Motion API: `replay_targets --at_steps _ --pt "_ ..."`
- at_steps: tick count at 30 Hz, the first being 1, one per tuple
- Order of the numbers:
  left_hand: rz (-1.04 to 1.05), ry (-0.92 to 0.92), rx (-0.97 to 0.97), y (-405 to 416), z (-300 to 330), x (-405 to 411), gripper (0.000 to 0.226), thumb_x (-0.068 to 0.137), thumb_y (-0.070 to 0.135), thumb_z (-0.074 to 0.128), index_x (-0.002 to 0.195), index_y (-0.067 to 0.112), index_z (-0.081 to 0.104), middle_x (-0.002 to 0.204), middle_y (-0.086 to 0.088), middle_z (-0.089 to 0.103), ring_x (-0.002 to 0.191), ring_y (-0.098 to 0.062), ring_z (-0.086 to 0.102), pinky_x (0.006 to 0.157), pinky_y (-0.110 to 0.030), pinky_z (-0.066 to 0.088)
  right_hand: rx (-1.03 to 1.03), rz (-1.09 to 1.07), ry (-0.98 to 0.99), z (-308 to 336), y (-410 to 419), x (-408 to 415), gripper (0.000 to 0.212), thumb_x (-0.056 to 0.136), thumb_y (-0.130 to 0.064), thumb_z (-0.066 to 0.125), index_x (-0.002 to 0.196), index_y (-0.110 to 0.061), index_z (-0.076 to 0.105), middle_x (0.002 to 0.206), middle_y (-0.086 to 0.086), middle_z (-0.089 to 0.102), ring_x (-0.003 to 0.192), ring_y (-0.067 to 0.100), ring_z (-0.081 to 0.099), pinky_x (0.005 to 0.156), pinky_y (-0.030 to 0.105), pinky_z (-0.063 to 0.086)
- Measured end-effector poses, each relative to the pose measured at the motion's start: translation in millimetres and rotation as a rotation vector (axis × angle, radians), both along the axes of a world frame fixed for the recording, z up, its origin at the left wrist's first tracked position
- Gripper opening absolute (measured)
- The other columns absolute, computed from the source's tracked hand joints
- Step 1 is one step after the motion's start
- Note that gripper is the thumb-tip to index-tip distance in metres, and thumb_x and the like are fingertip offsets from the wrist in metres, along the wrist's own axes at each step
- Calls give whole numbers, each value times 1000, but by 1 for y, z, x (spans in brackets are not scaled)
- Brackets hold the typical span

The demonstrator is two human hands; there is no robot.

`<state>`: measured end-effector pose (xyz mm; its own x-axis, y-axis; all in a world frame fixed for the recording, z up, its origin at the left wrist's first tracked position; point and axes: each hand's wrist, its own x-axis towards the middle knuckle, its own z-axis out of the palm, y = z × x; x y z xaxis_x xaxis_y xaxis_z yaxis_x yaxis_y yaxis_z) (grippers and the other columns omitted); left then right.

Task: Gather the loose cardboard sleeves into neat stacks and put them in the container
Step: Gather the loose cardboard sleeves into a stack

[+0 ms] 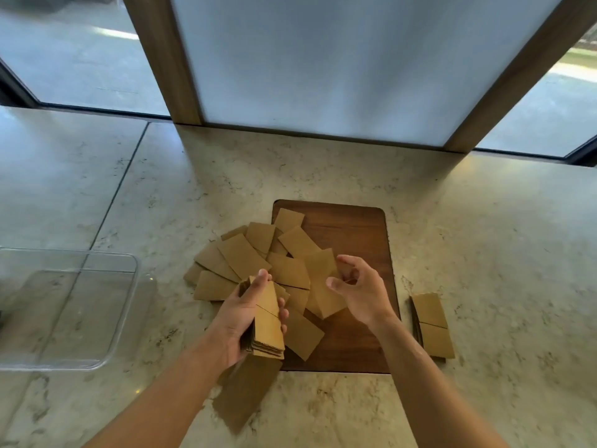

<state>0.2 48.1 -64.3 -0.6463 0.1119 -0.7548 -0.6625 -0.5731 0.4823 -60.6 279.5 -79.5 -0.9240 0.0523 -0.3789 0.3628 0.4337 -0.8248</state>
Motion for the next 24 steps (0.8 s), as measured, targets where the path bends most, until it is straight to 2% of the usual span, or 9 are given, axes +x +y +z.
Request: replay_targets --at_steps 2,4,8,11,14,16,19,21,24 --pt "-29 -18 23 -3 3 -3 77 72 56 84 132 14 59 94 -23 73 74 -35 71 68 -49 61 -259 12 -40 11 -11 0 22 100 -20 68 121 -26 71 98 -12 78 96 8 74 72 17 57" --pt "-64 -4 59 -5 7 -4 88 69 63 84 135 13 57 95 -23 74 74 -34 71 70 -47 61 -375 74 -121 26 -24 0 17 103 -27 64 116 -34 71 107 -11 76 106 10 70 79 20 54" --pt "-187 -76 196 -18 15 -5 98 67 79 71 134 7 60 98 -27 75 73 -37 73 67 -46 63 -216 548 -115 49 -44 -3 22 103 -37 60 121 -46 70 115 -26 71 109 -3 65 85 14 51" --pt "-301 0 286 -35 20 1 78 90 68 63 144 13 54 113 -28 73 76 -38 74 67 -47 64 14 849 -41 59 -58 -10 31 98 -44 67 129 -47 69 118 -22 72 101 -4 66 81 14 53" --pt "-304 76 194 -42 22 8 50 84 22 86 131 16 68 117 -29 74 84 -41 76 66 -49 64 58 717 96 57 -69 -10 61 80 -55 81 136 -42 63 100 -9 73 80 -1 67 66 16 53" --pt "-128 92 140 -43 16 11 41 82 4 82 119 20 76 115 -27 76 89 -44 77 65 -50 64 -34 492 16 52 -73 -5 71 76 -62 80 139 -38 57 105 -5 71 75 2 69 62 19 55" --pt "21 105 62 -44 9 12 59 79 -6 78 127 27 71 121 -24 75 101 -47 75 71 -57 63 -231 291 -209 42 -79 5 51 83 -42 83 127 -34 60 111 3 74 80 11 72 62 20 56" --pt "-23 111 38 -42 7 16 67 74 -9 81 129 26 70 121 -24 75 105 -47 73 77 -60 62 -188 260 -168 38 -89 13 28 88 -34 82 109 -41 65 112 -8 72 95 6 70 65 11 54" --pt "-56 78 49 -43 8 21 61 77 1 83 133 21 67 119 -27 74 97 -42 76 72 -51 63 -200 268 -80 31 -112 29 22 90 -28 80 105 -43 73 106 -20 72 99 -5 66 78 8 54"
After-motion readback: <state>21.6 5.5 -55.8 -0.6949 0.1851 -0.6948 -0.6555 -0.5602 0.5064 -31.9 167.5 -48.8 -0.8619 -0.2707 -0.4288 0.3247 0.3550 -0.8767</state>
